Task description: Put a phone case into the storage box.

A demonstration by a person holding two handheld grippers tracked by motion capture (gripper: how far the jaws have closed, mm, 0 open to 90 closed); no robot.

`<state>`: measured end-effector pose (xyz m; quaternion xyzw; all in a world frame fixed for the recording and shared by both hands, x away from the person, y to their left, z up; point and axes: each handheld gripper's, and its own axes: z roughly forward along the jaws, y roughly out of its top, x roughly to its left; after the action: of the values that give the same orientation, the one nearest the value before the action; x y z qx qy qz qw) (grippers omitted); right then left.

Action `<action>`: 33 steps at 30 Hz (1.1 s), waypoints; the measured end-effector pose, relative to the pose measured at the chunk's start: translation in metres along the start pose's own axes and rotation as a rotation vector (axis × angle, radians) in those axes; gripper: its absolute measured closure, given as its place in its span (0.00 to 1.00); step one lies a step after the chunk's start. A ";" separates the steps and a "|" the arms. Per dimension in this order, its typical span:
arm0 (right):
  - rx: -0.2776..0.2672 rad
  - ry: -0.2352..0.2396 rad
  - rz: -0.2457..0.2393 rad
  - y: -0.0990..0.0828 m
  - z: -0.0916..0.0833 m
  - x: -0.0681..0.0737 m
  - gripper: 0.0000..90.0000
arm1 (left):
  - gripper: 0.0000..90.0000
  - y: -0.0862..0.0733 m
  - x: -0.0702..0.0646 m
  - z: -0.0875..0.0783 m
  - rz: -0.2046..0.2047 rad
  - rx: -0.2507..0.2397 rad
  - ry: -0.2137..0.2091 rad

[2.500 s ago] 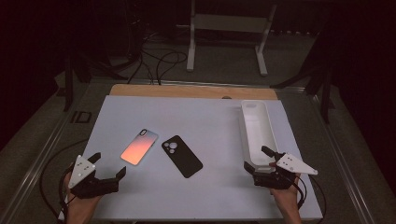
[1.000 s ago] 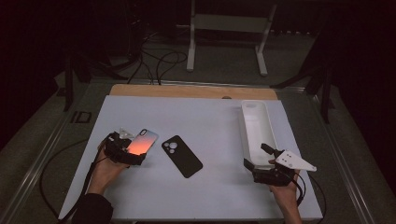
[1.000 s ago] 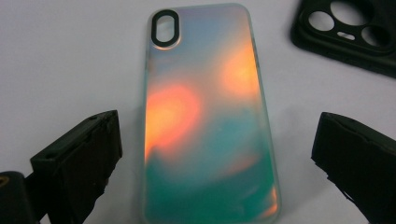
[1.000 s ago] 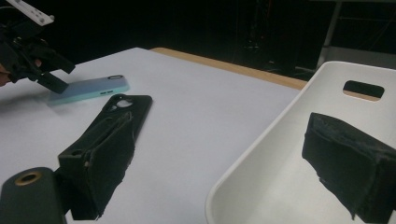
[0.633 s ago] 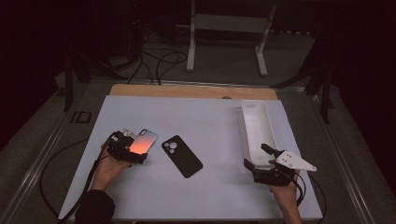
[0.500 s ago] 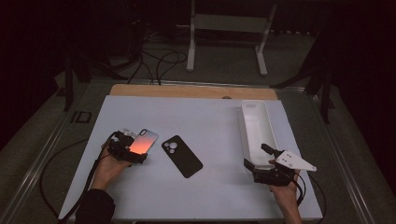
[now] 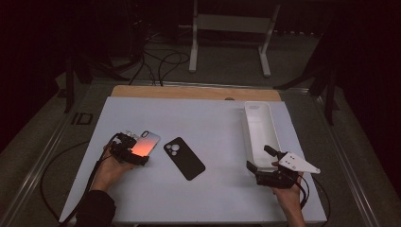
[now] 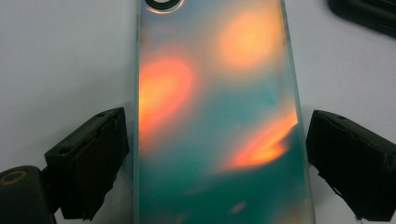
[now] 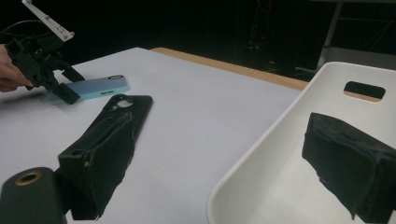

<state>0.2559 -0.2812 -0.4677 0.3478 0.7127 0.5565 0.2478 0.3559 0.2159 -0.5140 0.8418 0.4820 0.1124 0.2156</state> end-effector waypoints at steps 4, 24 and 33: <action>-0.003 0.000 0.000 0.000 0.000 0.000 0.10 | 0.11 0.000 -0.001 -0.002 0.010 -0.010 0.002; 0.003 -0.006 0.003 0.003 -0.002 -0.001 0.10 | 0.19 0.000 -0.006 -0.012 -0.019 -0.098 0.003; 0.022 0.000 0.006 0.006 0.000 0.001 0.10 | 0.19 -0.001 -0.017 -0.037 -0.011 -0.202 0.001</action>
<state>0.2561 -0.2799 -0.4620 0.3527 0.7175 0.5495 0.2424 0.3320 0.2105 -0.4818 0.8129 0.4729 0.1598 0.2999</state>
